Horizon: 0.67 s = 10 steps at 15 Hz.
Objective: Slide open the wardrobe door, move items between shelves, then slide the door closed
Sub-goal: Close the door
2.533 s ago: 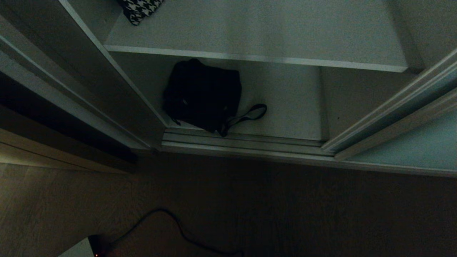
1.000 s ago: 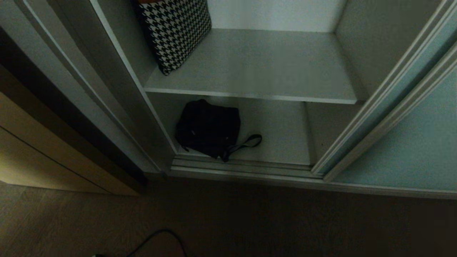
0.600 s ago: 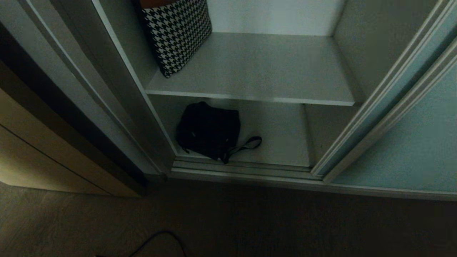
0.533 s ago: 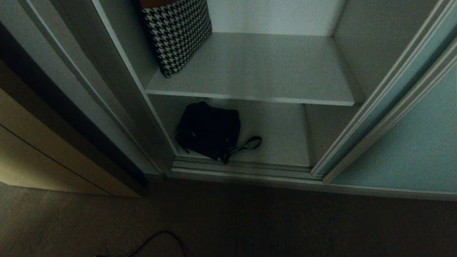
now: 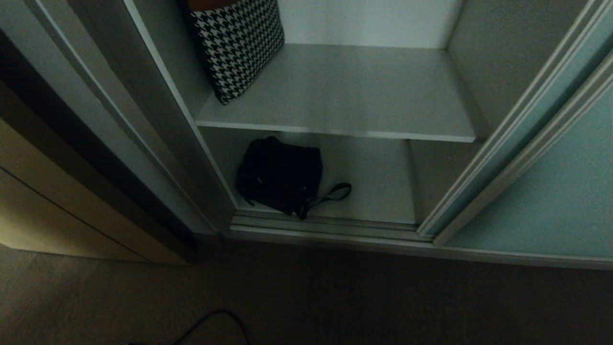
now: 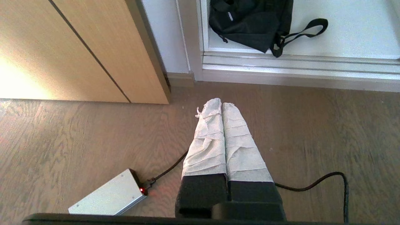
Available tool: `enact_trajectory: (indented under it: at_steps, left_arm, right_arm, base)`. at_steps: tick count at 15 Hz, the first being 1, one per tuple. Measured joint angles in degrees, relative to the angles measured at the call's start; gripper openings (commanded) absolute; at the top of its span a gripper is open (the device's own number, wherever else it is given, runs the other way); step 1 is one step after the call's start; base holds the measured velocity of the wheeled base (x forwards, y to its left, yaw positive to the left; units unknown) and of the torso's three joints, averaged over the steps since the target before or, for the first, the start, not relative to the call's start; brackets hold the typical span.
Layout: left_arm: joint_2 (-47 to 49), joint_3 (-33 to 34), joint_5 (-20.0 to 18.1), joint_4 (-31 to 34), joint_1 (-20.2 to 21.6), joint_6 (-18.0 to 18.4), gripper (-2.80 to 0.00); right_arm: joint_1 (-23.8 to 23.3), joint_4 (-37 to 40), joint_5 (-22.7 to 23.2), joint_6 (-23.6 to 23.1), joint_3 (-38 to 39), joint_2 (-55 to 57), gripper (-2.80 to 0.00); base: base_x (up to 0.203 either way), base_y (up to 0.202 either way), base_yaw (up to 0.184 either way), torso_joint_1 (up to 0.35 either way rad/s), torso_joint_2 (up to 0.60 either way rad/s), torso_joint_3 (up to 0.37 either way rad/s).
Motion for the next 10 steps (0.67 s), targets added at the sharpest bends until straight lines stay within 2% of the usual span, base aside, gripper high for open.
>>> enact_trajectory:
  at_steps: [10]
  left_arm:
    - [0.0,0.0,0.0,0.0,0.0,0.0,-2.80]
  right_arm:
    - [0.1,0.0,0.0,0.0,0.0,0.0,-2.80]
  base:
    - [0.000,0.000,0.000,0.000,0.00,0.000]
